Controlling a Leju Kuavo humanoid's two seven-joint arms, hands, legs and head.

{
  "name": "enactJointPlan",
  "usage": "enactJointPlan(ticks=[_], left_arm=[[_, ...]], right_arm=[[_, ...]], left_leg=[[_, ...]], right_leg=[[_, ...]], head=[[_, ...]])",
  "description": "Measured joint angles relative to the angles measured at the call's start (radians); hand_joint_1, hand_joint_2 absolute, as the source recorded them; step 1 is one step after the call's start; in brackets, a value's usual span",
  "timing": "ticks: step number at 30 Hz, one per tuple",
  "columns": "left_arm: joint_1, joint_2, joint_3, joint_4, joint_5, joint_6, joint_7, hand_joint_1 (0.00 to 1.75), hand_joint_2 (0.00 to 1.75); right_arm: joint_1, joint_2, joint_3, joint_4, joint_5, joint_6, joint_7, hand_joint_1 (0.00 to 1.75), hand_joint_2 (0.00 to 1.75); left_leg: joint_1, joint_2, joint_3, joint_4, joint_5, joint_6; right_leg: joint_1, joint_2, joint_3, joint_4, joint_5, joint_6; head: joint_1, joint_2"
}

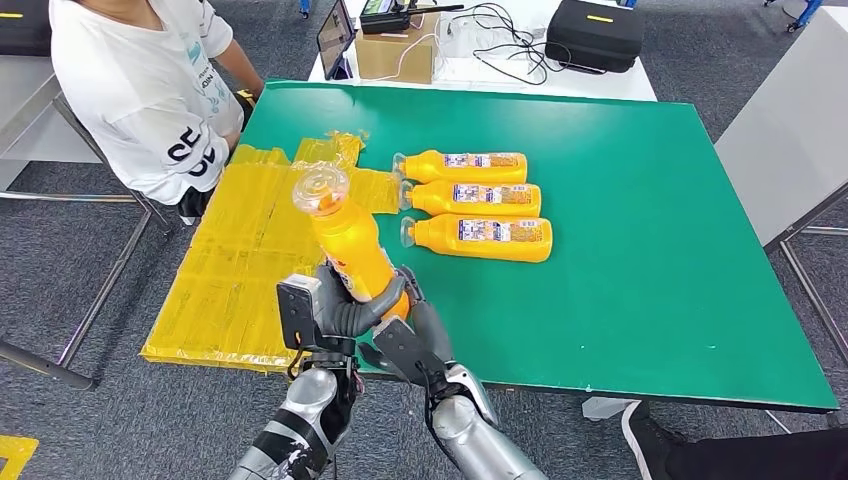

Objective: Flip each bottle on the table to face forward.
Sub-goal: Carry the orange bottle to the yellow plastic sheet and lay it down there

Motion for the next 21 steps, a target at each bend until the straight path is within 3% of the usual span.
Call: enactJointPlan(ticks=[7, 12, 17, 19, 21], left_arm=[[-0.023, 0.028, 0.016, 0.0, -0.076, 0.094, -0.03, 1.75, 1.75], [-0.051, 0.067, 0.042, 0.011, -0.222, 0.224, -0.033, 1.75, 1.75], [-0.055, 0.073, 0.045, 0.014, -0.239, 0.236, -0.032, 1.75, 1.75], [-0.07, 0.092, 0.064, 0.029, -0.329, 0.261, -0.022, 1.75, 1.75], [-0.112, 0.131, 0.143, 0.082, -0.578, 0.29, 0.006, 1.75, 1.75]], right_arm=[[0.025, -0.021, -0.01, -0.047, -0.027, -0.011, -0.01, 0.0, 1.75], [0.05, -0.034, -0.039, -0.114, -0.063, -0.029, -0.02, 0.0, 1.75], [0.052, -0.036, -0.044, -0.122, -0.066, -0.03, -0.02, 0.0, 1.75], [0.058, -0.042, -0.058, -0.147, -0.078, -0.03, -0.019, 0.0, 1.75], [0.067, -0.057, -0.097, -0.209, -0.1, -0.019, -0.019, 0.0, 1.75]], left_leg=[[0.0, 0.0, 0.0, 0.0, 0.0, 0.0], [0.0, 0.0, 0.0, 0.0, 0.0, 0.0], [0.0, 0.0, 0.0, 0.0, 0.0, 0.0], [0.0, 0.0, 0.0, 0.0, 0.0, 0.0], [0.0, 0.0, 0.0, 0.0, 0.001, 0.0]], right_leg=[[0.0, 0.0, 0.0, 0.0, 0.0, 0.0], [0.0, 0.0, 0.0, 0.0, 0.0, 0.0], [0.0, 0.0, 0.0, 0.0, 0.0, 0.0], [0.0, 0.0, 0.0, 0.0, 0.0, 0.0], [0.0, 0.0, 0.0, 0.0, 0.0, 0.0]], head=[[0.0, 0.0], [0.0, 0.0], [0.0, 0.0], [0.0, 0.0], [0.0, 0.0]])
